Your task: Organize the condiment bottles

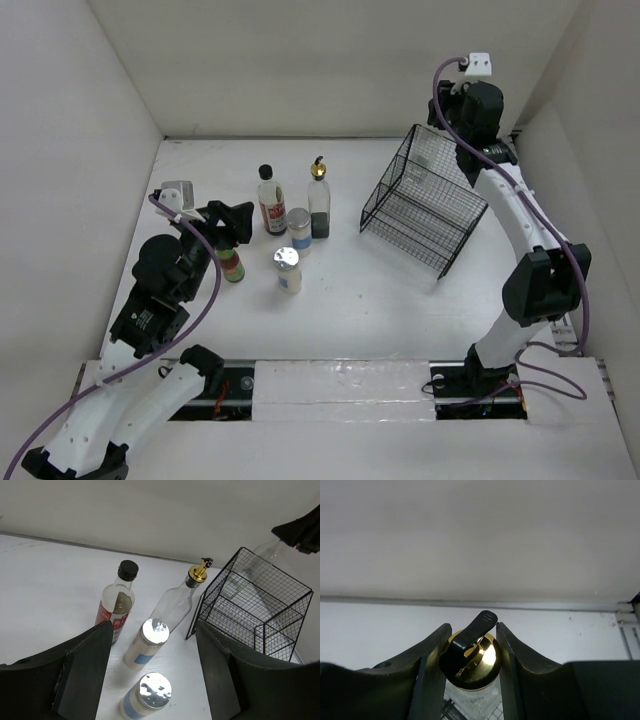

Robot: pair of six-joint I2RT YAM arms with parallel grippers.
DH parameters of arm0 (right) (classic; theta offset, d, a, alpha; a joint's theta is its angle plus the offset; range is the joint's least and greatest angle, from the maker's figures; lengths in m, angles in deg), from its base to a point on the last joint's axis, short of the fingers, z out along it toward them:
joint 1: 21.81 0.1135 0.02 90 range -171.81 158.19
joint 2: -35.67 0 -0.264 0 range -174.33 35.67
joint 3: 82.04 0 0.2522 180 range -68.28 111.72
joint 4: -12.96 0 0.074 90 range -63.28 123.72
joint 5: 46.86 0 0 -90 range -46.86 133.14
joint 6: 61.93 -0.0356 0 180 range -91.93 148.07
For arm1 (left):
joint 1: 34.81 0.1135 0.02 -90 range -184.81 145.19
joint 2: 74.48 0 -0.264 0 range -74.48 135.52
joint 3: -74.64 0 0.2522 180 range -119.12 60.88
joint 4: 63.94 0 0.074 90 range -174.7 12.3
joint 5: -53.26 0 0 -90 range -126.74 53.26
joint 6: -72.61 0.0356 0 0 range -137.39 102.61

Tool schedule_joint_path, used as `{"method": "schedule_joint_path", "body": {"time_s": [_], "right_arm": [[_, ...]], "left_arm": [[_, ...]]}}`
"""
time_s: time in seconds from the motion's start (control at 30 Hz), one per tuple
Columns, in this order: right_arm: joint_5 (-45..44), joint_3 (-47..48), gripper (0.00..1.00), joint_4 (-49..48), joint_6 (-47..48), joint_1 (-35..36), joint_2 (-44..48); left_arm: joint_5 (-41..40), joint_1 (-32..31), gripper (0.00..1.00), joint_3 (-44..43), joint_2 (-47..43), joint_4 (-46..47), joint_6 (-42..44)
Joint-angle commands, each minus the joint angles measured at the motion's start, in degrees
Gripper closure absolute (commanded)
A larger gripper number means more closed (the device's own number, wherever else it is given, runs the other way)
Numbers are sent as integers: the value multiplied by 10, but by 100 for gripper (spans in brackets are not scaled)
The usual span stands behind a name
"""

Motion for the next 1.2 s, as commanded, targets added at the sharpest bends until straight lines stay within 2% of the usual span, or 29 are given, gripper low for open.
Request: {"method": "schedule_joint_path", "body": {"time_s": [0.0, 0.17, 0.33, 0.47, 0.5, 0.57, 0.77, 0.93, 0.97, 1.0, 1.03, 1.1, 1.17], "right_arm": [[14, -17, 90, -121, -22, -4, 24], [14, -69, 90, -140, -34, -4, 24], [19, -97, 82, -152, -39, -4, 24], [19, -105, 55, -152, -39, -4, 30], [19, -105, 45, -152, -39, -4, 36], [19, -105, 36, -152, -39, -4, 53], [40, -86, 27, -141, -39, -4, 94], [92, -81, 28, -115, -39, 8, 129], [138, -86, 38, -100, -23, 18, 134], [139, -86, 46, -100, -16, 18, 143], [177, -93, 57, -95, -10, 34, 143], [212, -115, 83, -88, 7, 54, 151], [248, -140, 87, -88, 15, 88, 156]], "left_arm": [[2, 1, 37, 3, 1, 33, 6], [2, 1, 37, 3, 1, 33, 6], [2, 1, 37, 3, 1, 33, 6], [2, 1, 37, 3, -4, 33, 6], [2, 1, 37, 3, -4, 33, 6], [2, 1, 37, 3, -4, 33, 6], [2, 1, 37, 3, -4, 33, 6], [2, 1, 37, 3, -4, 33, 6], [2, 1, 37, 3, -4, 33, 6], [2, 1, 37, 3, -4, 33, 6], [2, 1, 37, 3, -4, 33, 6], [2, 1, 37, 3, -4, 33, 6], [2, 1, 37, 3, -4, 33, 6]]}}
